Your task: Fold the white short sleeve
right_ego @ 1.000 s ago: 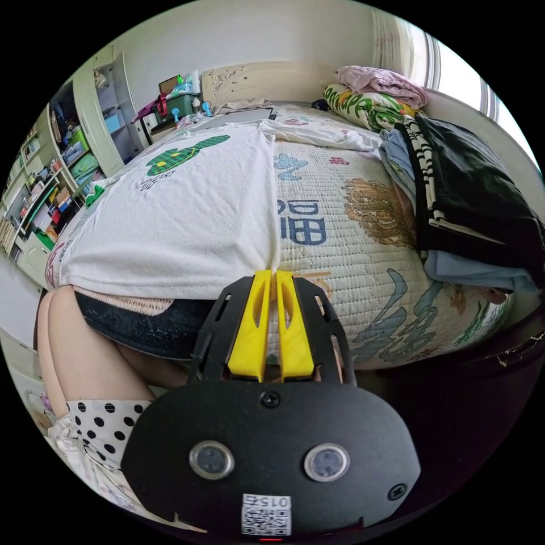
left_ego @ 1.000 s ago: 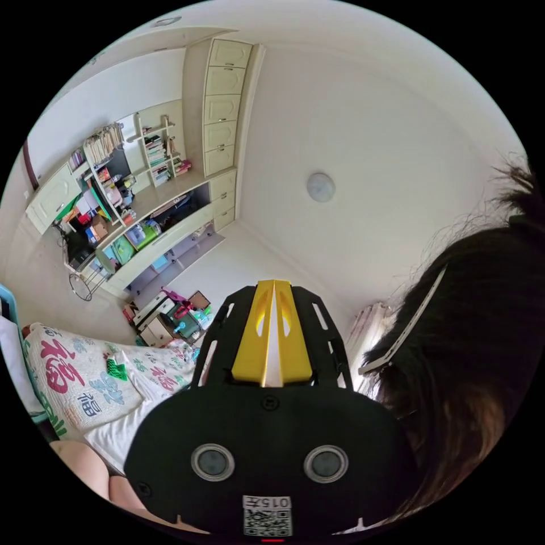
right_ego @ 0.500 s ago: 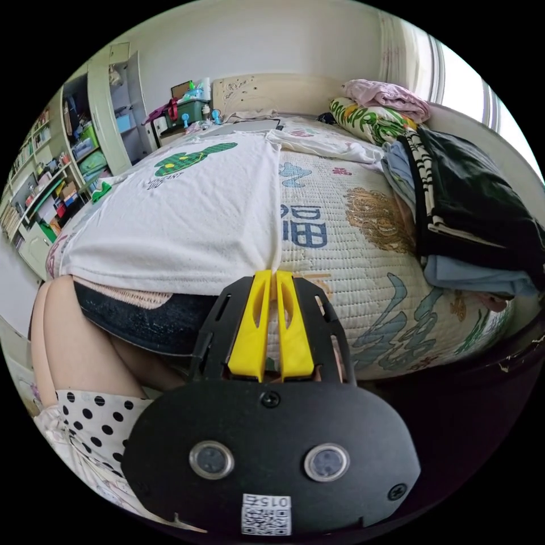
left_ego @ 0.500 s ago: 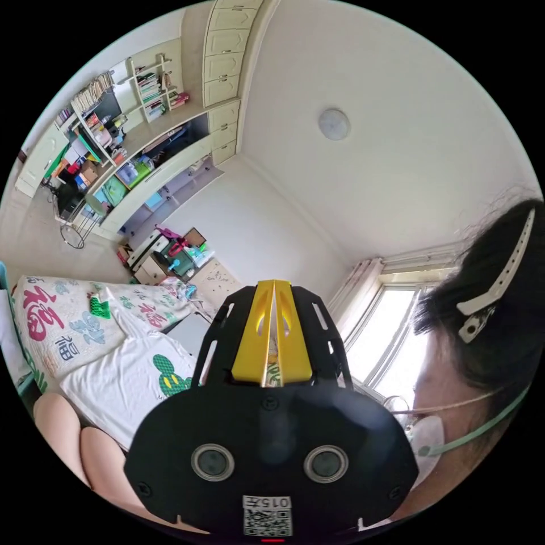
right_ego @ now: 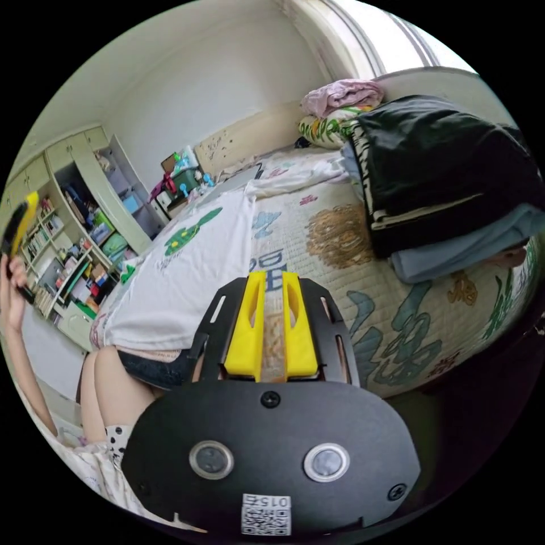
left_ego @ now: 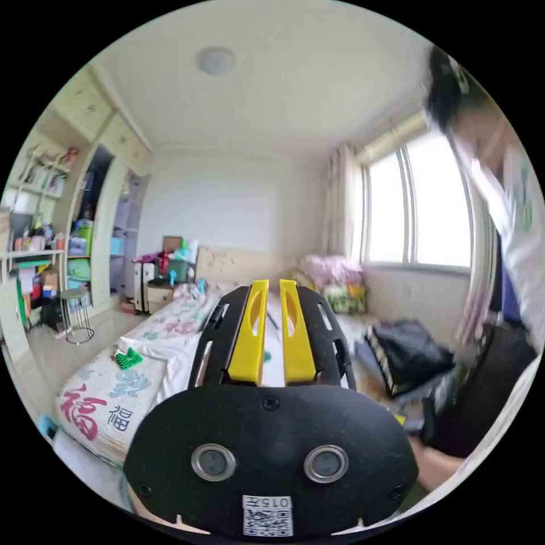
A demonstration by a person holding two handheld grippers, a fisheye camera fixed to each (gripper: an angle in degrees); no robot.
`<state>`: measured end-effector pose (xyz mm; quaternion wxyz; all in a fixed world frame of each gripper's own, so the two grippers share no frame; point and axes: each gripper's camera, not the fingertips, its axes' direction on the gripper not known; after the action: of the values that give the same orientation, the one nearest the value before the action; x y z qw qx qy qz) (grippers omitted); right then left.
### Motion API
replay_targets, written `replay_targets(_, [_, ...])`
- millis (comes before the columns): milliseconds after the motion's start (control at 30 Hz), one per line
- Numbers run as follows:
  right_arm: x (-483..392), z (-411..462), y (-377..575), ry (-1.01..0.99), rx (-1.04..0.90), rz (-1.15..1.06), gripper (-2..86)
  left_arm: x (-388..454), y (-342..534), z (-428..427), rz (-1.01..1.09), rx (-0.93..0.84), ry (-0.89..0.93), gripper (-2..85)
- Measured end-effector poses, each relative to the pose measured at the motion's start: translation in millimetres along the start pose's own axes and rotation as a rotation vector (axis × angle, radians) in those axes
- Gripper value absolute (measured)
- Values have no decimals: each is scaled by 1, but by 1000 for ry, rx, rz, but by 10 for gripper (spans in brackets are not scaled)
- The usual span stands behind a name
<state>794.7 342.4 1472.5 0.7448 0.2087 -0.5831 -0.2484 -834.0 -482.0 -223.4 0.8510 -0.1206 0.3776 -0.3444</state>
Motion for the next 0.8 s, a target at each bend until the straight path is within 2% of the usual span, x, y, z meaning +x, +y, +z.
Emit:
replay_targets(133, [19, -35, -58, -67, 146, 92, 66, -7, 16, 134, 94, -406, 187, 22])
replay_targets(233, [13, -34, -113, -53, 174, 87, 74, -1, 19, 188, 121, -528, 151, 37])
replay_targets(333, [-4, -27, -167, -47, 224, 63, 81, 17, -6, 247, 202, -674, 87, 97])
replay_targets(433, [-20, -9, -223, -54, 281, 70, 96, 22, -31, 282, 217, -774, 107, 111])
replay_targets(533, [-32, 10, -280, 26, 365, 173, 114, 14, -70, 330, 184, -930, 189, 121])
replay_targets(633, [-34, 31, -337, 39, 416, 236, 124, 1, -92, 355, 142, -1013, 253, 130])
replay_targets(700, [-25, 50, -374, 55, 387, 295, 125, -8, -123, 362, 157, -974, 252, 116])
replay_targets(800, [2, 95, -412, 23, 275, 391, 121, -18, -166, 378, 171, -1010, 268, 110])
